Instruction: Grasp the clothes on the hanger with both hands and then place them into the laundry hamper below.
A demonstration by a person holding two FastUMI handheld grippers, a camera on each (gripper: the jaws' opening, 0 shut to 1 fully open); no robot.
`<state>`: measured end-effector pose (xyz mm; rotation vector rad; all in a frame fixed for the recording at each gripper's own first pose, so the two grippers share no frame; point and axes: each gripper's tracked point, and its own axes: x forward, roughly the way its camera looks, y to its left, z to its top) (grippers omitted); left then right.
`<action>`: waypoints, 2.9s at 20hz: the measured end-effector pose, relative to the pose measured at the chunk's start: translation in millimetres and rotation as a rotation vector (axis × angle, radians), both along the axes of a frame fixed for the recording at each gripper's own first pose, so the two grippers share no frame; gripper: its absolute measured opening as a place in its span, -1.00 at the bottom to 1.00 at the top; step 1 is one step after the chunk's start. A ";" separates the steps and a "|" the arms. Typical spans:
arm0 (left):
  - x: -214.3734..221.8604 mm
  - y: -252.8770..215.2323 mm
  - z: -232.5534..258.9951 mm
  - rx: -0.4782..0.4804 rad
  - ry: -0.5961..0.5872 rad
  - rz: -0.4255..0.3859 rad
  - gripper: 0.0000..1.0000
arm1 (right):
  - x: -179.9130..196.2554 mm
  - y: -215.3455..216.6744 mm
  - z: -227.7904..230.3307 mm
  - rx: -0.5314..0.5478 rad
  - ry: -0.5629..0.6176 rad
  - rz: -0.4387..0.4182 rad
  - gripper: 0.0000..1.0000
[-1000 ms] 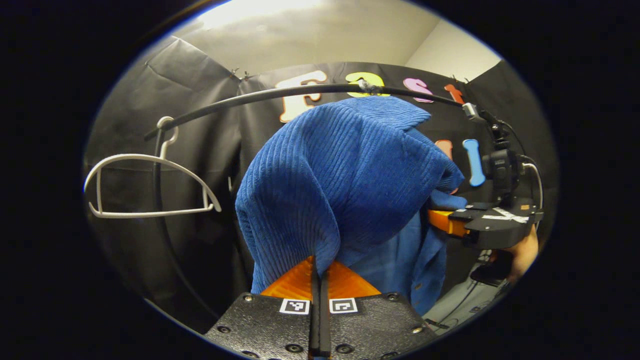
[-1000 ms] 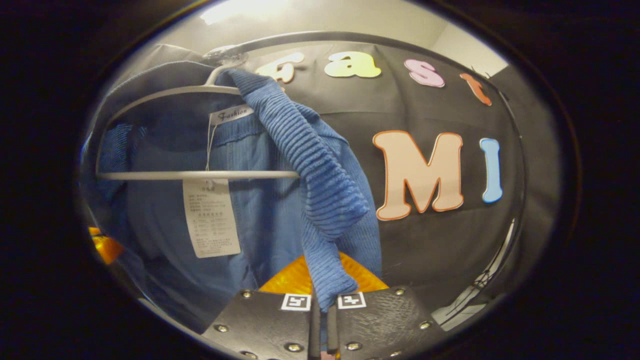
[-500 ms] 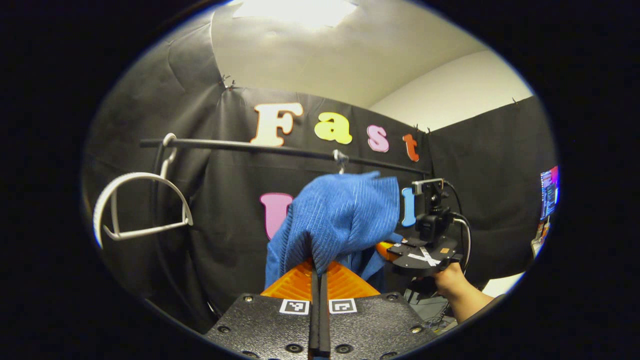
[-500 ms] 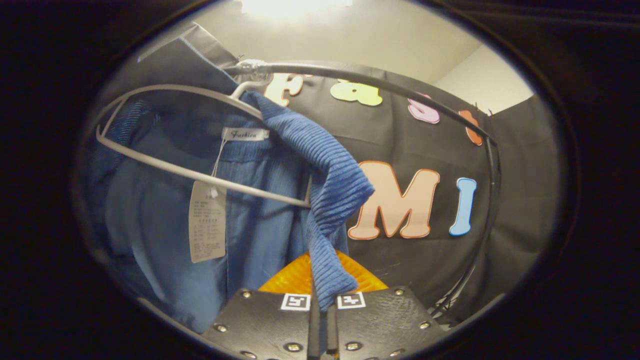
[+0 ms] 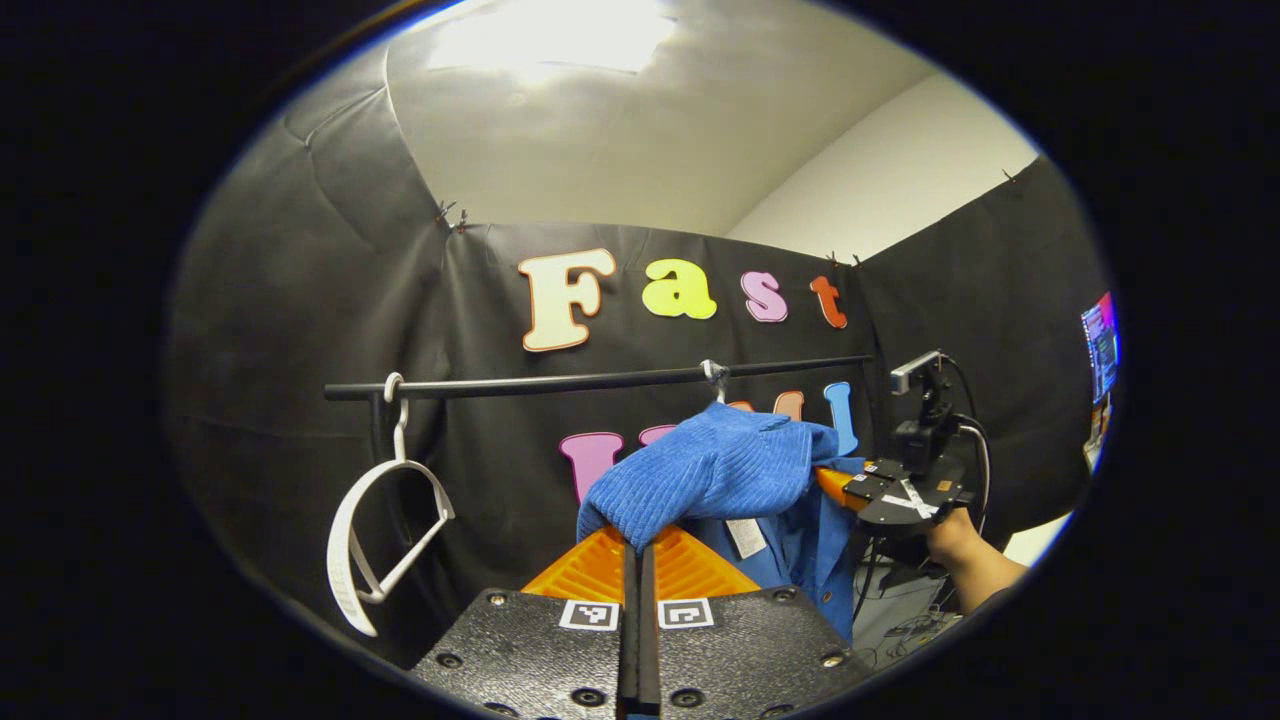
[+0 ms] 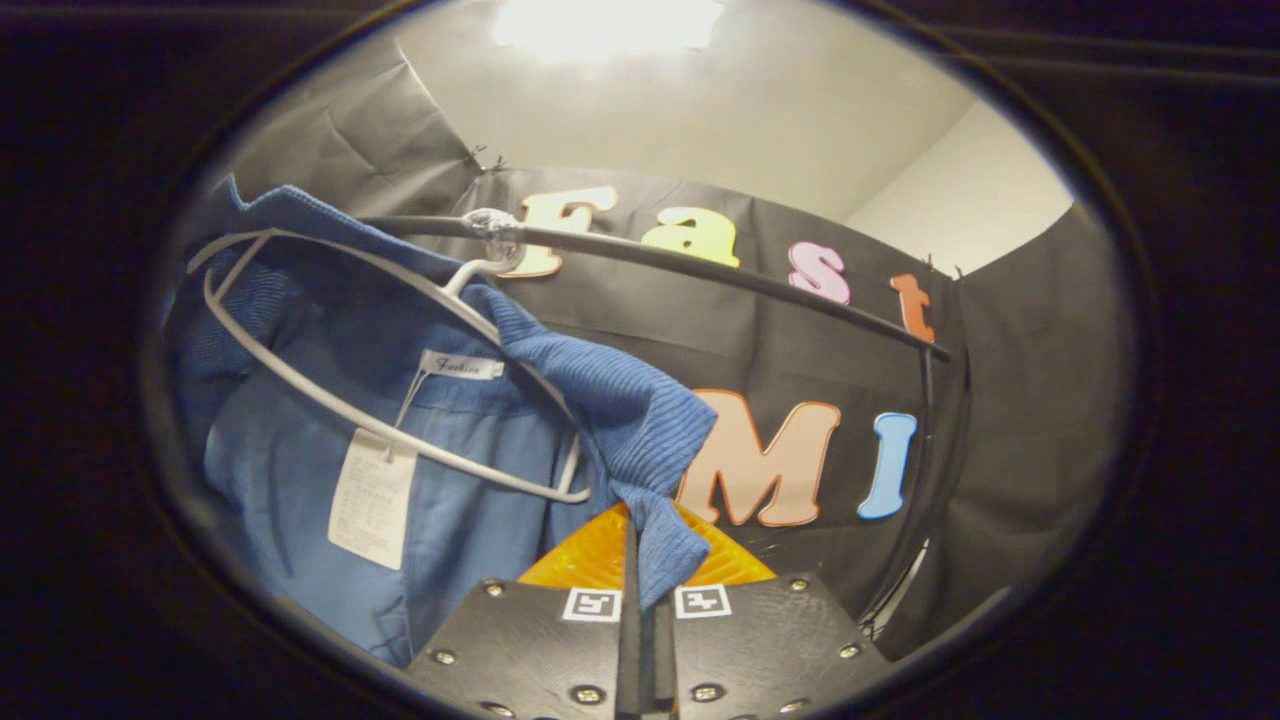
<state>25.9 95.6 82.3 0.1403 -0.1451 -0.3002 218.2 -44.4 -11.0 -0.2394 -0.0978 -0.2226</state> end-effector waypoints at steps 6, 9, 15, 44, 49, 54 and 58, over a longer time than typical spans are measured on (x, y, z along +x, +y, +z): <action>52.8 31.7 20.8 -0.014 0.003 0.102 -1.00 | 34.6 -21.6 1.3 0.086 0.050 0.029 -0.92; 78.0 38.9 17.6 -0.004 0.008 0.154 -1.00 | 53.7 -42.3 2.5 0.122 0.058 0.007 -0.97; 130.4 30.2 -9.6 -0.059 0.081 0.162 -1.00 | 106.4 -85.6 -7.6 0.119 0.068 -0.083 -1.00; 46.9 -0.4 -99.1 -0.115 0.107 0.171 -0.99 | -60.4 72.7 -91.3 0.320 0.163 0.084 -1.00; 35.6 -18.8 -103.9 -0.140 0.127 0.145 -0.99 | -96.8 89.4 -66.2 0.301 0.133 0.120 -1.00; 25.3 -45.9 -84.2 -0.149 0.075 0.105 -0.99 | -109.6 98.6 -37.3 0.293 0.088 0.149 -1.00; 25.3 -70.0 -78.6 -0.178 0.056 0.073 -0.99 | -110.5 98.9 -19.2 0.305 0.051 0.156 -0.97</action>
